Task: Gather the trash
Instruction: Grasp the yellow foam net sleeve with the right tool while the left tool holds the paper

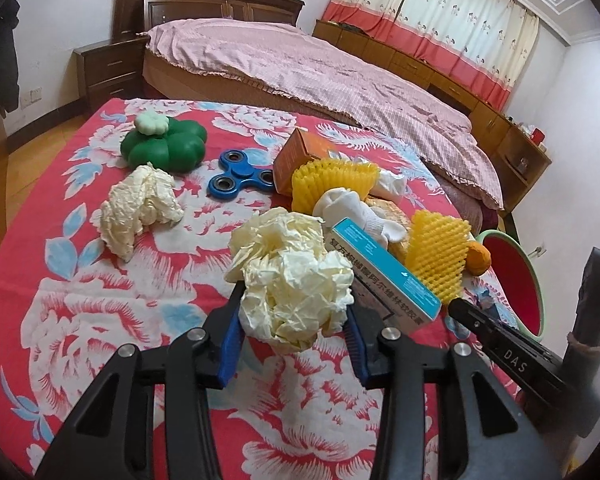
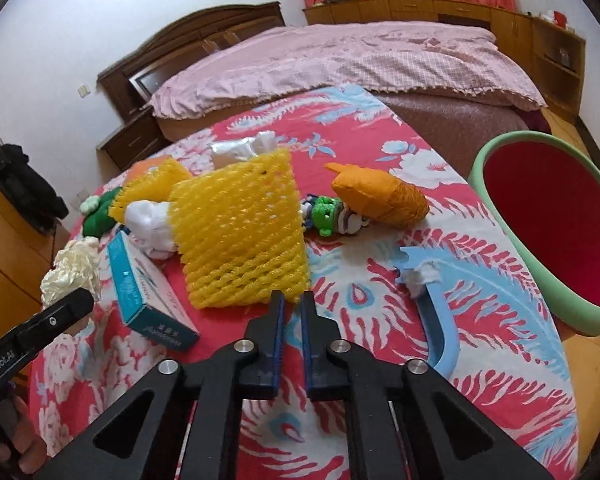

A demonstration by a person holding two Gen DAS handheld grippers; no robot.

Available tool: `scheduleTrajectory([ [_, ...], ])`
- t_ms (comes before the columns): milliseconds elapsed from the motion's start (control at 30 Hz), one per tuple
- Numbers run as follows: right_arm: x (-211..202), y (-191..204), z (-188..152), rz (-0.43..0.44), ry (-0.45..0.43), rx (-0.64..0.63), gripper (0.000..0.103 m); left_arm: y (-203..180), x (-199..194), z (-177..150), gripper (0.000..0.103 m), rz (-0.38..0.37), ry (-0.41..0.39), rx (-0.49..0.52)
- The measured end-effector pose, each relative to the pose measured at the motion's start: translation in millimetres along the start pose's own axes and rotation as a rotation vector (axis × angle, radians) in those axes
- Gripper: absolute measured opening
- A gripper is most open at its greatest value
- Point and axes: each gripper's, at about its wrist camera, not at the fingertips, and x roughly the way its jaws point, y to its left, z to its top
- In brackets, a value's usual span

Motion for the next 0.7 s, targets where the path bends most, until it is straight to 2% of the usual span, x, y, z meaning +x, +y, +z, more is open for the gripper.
scheduleTrajectory([
  [200,-15,-1,4,0.024,-0.042,0.016,0.008,1,-7,-2,0.045,0.009,-0.008,-0.007],
  [233,-15,-2,5,0.028,-0.036,0.023,0.012,1,-7,-2,0.045,0.012,-0.009,-0.009],
  [267,-15,-3,6,0.033,-0.030,0.031,0.025,2,-8,-2,0.045,0.015,-0.010,-0.012],
  [333,-16,-7,7,0.040,-0.024,0.061,0.040,3,-8,-1,0.045,0.020,-0.012,-0.015],
  [367,-17,-9,8,0.053,-0.028,0.079,0.044,4,-7,-1,0.045,0.025,-0.015,-0.014],
  [433,-16,-10,9,0.056,-0.026,0.089,0.047,4,-7,-1,0.045,0.035,-0.017,-0.013],
  [700,5,2,18,-0.005,-0.001,0.031,0.047,9,0,-1,0.045,0.041,-0.003,-0.026],
])
